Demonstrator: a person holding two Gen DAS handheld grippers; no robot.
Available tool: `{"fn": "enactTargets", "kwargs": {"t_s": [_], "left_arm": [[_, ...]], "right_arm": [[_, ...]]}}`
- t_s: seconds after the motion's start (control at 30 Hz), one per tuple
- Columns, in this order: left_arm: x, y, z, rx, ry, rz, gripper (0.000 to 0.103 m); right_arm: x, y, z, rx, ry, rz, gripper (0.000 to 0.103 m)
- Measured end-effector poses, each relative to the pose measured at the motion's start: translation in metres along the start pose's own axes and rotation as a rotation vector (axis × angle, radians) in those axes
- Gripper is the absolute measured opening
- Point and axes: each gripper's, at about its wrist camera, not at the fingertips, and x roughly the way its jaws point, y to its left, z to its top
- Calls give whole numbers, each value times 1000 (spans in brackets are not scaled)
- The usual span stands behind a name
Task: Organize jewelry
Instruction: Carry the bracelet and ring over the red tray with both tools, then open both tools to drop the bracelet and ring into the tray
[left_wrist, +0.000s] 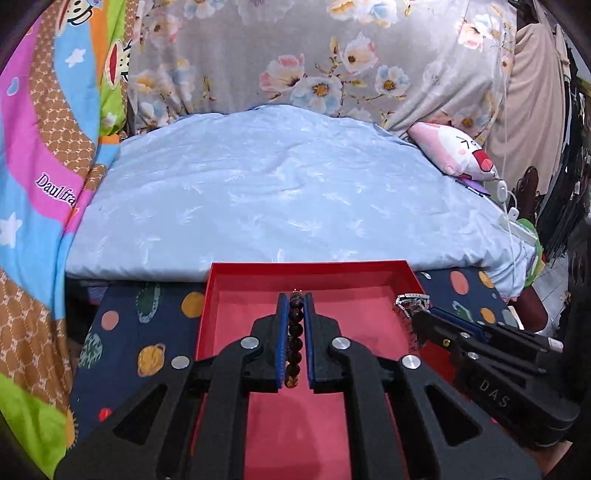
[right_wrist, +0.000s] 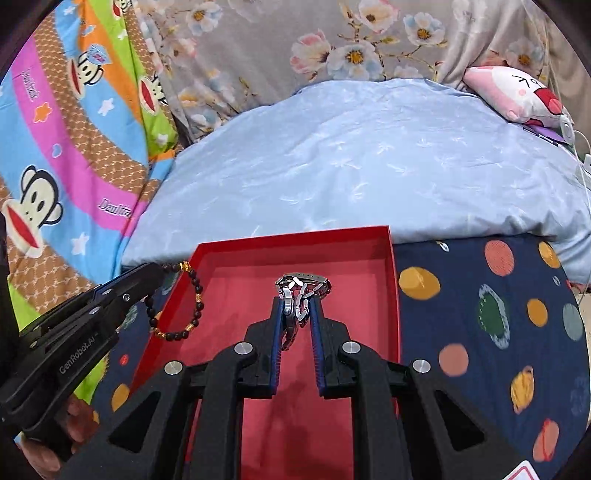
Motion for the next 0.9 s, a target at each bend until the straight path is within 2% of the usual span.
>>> {"fn": "enactTargets", "kwargs": {"t_s": [0.17,0.37,0.4,0.47,0.5,0.53,0.7,0.87,0.9], "left_arm": [[30,-1,1,16,24,18,7],[43,-1,2,20,28,44,9],[44,-2,2,26,30,50,12],[44,-2,2,21,28,59,26],[43,-2,2,17,26,67,41],[41,-1,2,9,18,82,51],[21,6,0,-17,8,91,56],[-23,12,-12,7,-13,107,58],[-35,14,-17,12,-20,111,62]], "right_arm": [[34,-4,13,-21,30,-34,14],[54,-5,16,-44,70,-62,14],[55,-5,16,-48,72,-65,14],[55,-4,15,-53,69,-73,17],[53,-4,15,-53,56,-74,17],[50,-3,15,-53,39,-82,18],[27,-3,16,-44,-6,-84,20],[-26,-3,2,-20,-57,-60,33],[-41,-3,-5,-23,-69,-57,35]]}}
